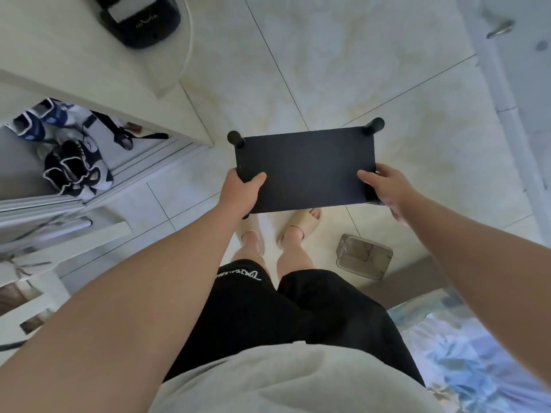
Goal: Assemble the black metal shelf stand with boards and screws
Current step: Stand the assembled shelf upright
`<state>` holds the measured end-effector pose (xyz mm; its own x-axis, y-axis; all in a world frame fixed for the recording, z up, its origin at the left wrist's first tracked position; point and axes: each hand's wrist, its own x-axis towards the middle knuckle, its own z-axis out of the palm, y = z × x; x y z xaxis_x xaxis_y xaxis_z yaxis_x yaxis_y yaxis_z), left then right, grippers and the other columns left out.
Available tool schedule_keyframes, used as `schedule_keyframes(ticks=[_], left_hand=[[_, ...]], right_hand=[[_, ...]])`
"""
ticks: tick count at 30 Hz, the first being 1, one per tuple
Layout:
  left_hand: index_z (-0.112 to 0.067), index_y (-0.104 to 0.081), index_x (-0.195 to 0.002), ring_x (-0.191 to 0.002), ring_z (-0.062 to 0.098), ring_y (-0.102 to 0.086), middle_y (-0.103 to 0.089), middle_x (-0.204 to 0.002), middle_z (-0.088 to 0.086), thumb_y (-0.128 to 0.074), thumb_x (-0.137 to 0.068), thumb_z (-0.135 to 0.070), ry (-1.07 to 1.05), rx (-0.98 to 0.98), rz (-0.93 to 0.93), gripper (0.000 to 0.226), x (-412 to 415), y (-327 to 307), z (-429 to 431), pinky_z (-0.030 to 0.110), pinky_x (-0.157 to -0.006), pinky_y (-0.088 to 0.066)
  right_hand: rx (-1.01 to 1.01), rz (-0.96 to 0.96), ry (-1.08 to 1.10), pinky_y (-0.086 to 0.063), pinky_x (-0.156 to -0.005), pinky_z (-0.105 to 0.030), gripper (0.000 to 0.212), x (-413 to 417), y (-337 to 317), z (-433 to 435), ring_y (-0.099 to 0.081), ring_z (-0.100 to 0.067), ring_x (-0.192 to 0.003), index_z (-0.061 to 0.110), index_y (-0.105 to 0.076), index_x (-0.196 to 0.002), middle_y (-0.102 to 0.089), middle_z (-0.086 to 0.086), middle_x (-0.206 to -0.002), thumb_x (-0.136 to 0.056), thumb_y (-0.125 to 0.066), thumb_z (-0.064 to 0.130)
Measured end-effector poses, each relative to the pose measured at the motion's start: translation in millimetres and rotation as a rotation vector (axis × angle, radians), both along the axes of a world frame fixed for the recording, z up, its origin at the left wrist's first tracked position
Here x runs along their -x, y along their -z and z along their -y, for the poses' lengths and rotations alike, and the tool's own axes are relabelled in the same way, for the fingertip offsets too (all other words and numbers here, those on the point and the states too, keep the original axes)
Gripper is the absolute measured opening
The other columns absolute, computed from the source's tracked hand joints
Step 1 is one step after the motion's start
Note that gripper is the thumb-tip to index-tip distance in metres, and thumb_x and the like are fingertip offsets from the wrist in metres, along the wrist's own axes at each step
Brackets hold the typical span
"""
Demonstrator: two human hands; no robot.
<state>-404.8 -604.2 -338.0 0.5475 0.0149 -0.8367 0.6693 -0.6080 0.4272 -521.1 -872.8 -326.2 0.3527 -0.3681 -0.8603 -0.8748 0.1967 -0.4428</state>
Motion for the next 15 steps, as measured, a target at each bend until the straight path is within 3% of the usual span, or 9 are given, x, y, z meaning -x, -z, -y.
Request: schedule_keyframes(ticks=[3, 5, 8, 11, 15], left_hand=[[-0.017, -0.044, -0.138, -0.101, 0.017, -0.054, -0.055, -0.118, -0.007, -0.063, -0.094, -0.041, 0.006, 0.044, 0.079, 0.054, -18, -24, 23, 0.023, -0.07, -0.047], [-0.015, -0.049, -0.137, -0.103, 0.018, -0.057, -0.058, -0.122, -0.004, -0.063, -0.094, -0.041, 0.022, 0.07, 0.118, 0.052, -34, -41, 39, 0.028, -0.077, -0.049], [-0.014, -0.053, -0.135, -0.103, 0.019, -0.06, -0.061, -0.122, -0.002, -0.063, -0.094, -0.042, 0.05, 0.103, 0.154, 0.05, -61, -60, 66, 0.034, -0.085, -0.053], [-0.016, -0.053, -0.132, -0.095, 0.012, -0.059, -0.06, -0.117, -0.005, -0.064, -0.092, -0.043, 0.066, 0.136, 0.187, 0.049, -93, -72, 93, 0.026, -0.073, -0.049], [-0.017, -0.053, -0.131, -0.102, 0.017, -0.059, -0.06, -0.117, -0.006, -0.066, -0.091, -0.043, 0.096, 0.167, 0.21, 0.05, -147, -78, 133, 0.028, -0.074, -0.048]], right_hand=[[0.023, 0.051, -0.008, -0.058, -0.087, -0.035, 0.036, -7, -24, 18, -0.067, -0.023, -0.103, 0.013, -0.058, -0.133, -0.067, -0.004, -0.12, -0.099, -0.062, 0.022], [0.057, 0.085, -0.01, -0.053, -0.097, -0.039, 0.038, -13, -41, 31, -0.065, -0.024, -0.109, 0.015, -0.058, -0.135, -0.067, -0.001, -0.12, -0.099, -0.062, 0.026], [0.13, 0.129, -0.003, -0.049, -0.097, -0.038, 0.041, -28, -62, 54, -0.062, -0.022, -0.112, 0.017, -0.058, -0.137, -0.066, 0.001, -0.126, -0.098, -0.061, 0.031], [0.174, 0.167, 0.011, -0.048, -0.095, -0.037, 0.041, -51, -77, 78, -0.061, -0.021, -0.113, 0.018, -0.059, -0.137, -0.066, 0.003, -0.126, -0.098, -0.06, 0.034], [0.216, 0.211, 0.063, -0.05, -0.098, -0.039, 0.043, -99, -90, 116, -0.062, -0.02, -0.112, 0.016, -0.057, -0.138, -0.066, 0.003, -0.125, -0.099, -0.059, 0.034]])
